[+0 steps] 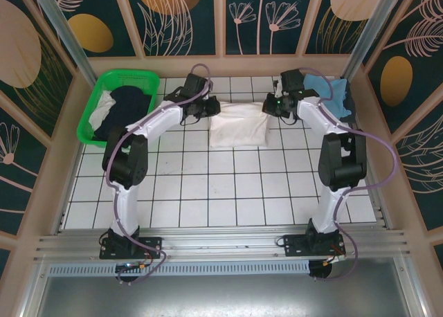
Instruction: Fold and stack the t-shirts
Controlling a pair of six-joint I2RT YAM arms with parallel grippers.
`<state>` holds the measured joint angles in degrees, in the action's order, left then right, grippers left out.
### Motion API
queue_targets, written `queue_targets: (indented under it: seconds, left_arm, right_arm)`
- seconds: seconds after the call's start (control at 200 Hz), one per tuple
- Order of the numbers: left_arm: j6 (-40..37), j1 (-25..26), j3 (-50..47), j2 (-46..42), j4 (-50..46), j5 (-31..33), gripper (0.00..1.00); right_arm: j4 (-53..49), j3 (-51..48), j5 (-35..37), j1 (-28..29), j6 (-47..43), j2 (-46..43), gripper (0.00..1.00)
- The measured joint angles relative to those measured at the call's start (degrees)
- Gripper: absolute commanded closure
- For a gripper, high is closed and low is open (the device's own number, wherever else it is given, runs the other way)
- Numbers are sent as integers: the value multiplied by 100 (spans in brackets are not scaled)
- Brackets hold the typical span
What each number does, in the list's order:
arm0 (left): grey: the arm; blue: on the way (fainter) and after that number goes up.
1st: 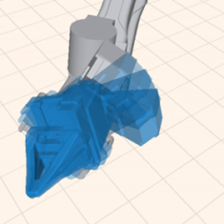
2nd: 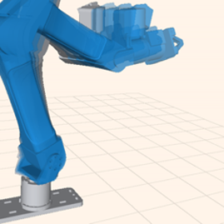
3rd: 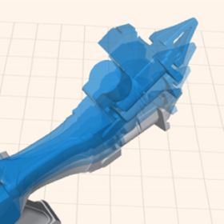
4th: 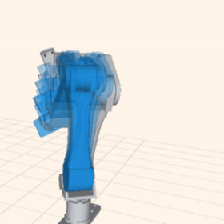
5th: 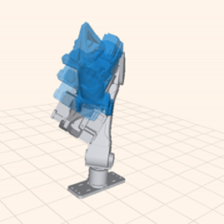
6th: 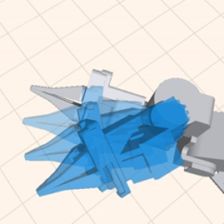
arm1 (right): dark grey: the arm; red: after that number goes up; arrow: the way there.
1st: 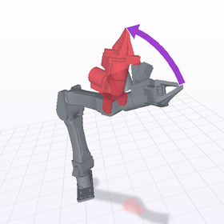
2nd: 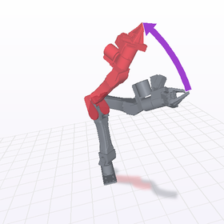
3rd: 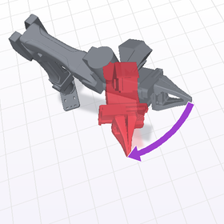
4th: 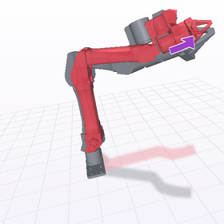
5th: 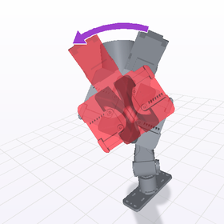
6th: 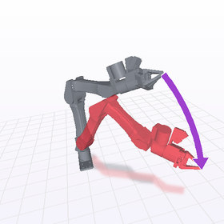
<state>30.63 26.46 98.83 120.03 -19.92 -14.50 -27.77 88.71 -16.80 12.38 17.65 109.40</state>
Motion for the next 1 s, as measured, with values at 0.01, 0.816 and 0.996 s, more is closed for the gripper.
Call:
queue_targets:
  seconds: [0.01,0.816,0.996]
  left_arm:
    - [4,-11,59,35,-22,-9,81]
    - [-409,-304,1154,776,-304,-203,43]
    - [-407,-219,1812,1720,52,-345,43]
  right_arm:
    - [0,26,-7,-4,0,35,98]
    - [761,98,-17,273,-214,455,66]
    - [1038,640,-111,199,-144,1502,73]
